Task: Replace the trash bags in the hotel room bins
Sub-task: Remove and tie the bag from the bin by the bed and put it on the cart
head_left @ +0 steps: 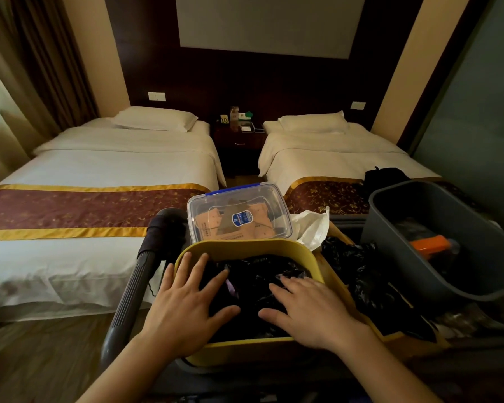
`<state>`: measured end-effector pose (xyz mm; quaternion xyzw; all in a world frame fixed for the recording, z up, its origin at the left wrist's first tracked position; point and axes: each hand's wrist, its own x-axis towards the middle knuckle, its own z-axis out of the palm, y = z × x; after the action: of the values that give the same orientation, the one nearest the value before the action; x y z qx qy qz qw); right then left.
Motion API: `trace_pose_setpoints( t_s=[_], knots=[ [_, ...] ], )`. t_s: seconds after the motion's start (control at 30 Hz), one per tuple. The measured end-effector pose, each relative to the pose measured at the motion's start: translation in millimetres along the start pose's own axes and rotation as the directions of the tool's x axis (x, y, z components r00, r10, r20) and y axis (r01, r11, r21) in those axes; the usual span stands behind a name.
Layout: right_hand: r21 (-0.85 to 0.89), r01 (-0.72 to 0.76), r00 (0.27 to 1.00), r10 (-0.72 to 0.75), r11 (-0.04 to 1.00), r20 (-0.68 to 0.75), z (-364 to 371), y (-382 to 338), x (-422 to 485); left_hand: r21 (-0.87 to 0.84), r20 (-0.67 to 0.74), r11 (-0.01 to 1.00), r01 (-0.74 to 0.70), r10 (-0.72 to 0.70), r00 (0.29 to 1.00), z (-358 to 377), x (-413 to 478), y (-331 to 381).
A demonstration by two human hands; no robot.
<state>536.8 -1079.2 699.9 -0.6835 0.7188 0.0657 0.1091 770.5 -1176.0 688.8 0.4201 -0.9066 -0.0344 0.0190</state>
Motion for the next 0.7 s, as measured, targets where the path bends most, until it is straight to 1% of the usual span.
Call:
trace_pose_setpoints(
  t_s=[0.07, 0.1, 0.17, 0.23, 0.3, 0.33, 0.43, 0.5, 0.53, 0.63, 0.7],
  knots=[
    [0.007, -0.001, 1.0, 0.001, 1.0, -0.021, -1, -1, -1, 0.011, 0.007, 1.0, -0.001, 0.001, 1.0, 1, 1, 0],
    [0.032, 0.005, 0.998, -0.003, 0.999, -0.063, -1, -1, -3, 0.005, -0.002, 1.0, 0.001, -0.001, 1.0, 1, 1, 1],
    [0.157, 0.033, 0.981, -0.002, 0.987, -0.194, 0, 1, -7, -0.017, -0.022, 1.0, -0.004, 0.003, 1.0, 2, 1, 0],
    [0.294, 0.064, 0.937, 0.045, 0.954, -0.348, 2, 8, -12, -0.031, -0.032, 0.999, -0.007, 0.006, 0.999, 3, 1, 0],
    [0.343, 0.043, 0.874, 0.131, 0.938, -0.468, 1, 21, -16, -0.024, -0.035, 1.0, -0.007, 0.006, 0.999, 5, 1, 0],
    [0.342, 0.003, 0.852, 0.176, 0.94, -0.493, 0, 31, -18, -0.022, -0.037, 1.0, -0.007, 0.007, 0.999, 5, 1, 0],
    [0.281, -0.177, 0.832, 0.296, 0.943, -0.47, -8, 67, -19, -0.037, -0.039, 0.999, 0.003, -0.004, 0.999, 4, 1, 1],
    [0.159, -0.312, 0.844, 0.35, 0.937, -0.406, -15, 89, -14, -0.031, -0.038, 0.999, 0.005, -0.006, 0.999, 4, 1, 1],
    [0.103, -0.354, 0.851, 0.366, 0.929, -0.375, -17, 97, -10, -0.032, -0.036, 0.999, 0.007, -0.009, 0.999, 4, 1, 1],
    [0.018, -0.441, 0.862, 0.429, 0.897, -0.271, -24, 111, 8, -0.037, -0.041, 0.999, 0.015, -0.016, 0.999, 3, 0, 2],
    [-0.049, -0.474, 0.865, 0.455, 0.879, -0.213, -26, 117, 22, -0.048, -0.043, 0.999, 0.017, -0.019, 0.999, 3, -1, 2]
  ],
)
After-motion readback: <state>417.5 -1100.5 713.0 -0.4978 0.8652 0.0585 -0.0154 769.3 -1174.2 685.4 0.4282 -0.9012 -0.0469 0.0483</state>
